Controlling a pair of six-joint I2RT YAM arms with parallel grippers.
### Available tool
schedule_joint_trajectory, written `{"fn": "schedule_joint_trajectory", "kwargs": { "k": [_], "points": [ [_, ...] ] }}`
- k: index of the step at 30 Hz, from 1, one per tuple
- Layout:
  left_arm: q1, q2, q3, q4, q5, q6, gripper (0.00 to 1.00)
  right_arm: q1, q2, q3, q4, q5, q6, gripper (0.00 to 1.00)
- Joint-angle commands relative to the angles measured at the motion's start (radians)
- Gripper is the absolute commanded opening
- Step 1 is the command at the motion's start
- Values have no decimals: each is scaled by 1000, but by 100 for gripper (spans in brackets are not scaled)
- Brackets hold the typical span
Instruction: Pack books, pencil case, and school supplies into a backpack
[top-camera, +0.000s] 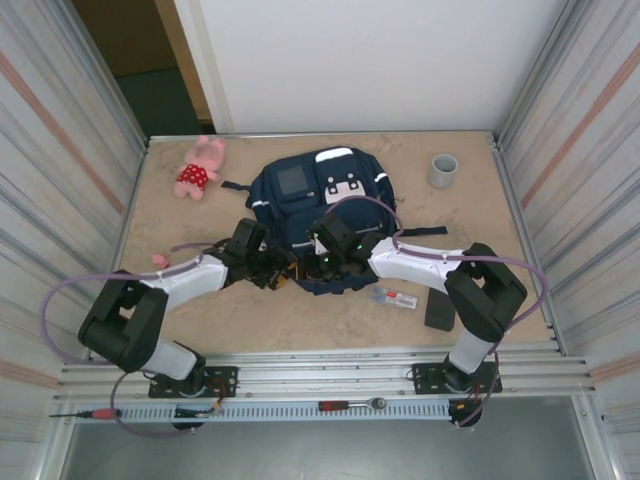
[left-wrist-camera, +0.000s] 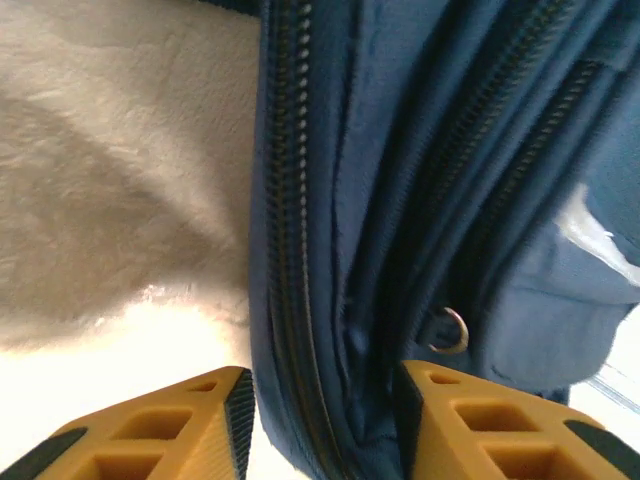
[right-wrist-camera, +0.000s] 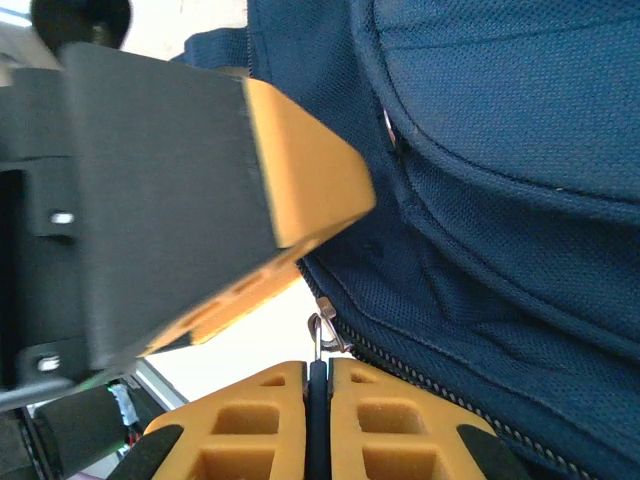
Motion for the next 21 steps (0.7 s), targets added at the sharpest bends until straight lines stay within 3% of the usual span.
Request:
{"fn": "schedule_joint_trajectory", "kwargs": {
  "k": [1, 6, 16, 21],
  "points": [
    [-7, 21, 4, 49, -12, -52, 30, 10, -14, 19, -2, -10, -12, 0],
    [36, 7, 6, -16, -32, -7, 0, -19, -65, -5, -96, 18, -48, 0],
    [222, -133, 12, -245, -77, 245, 0, -210, -263, -185, -195, 13, -110, 0],
    [251, -157, 50, -310, -96, 344, 1, -202, -243, -178, -158, -21, -121, 0]
  ]
}}
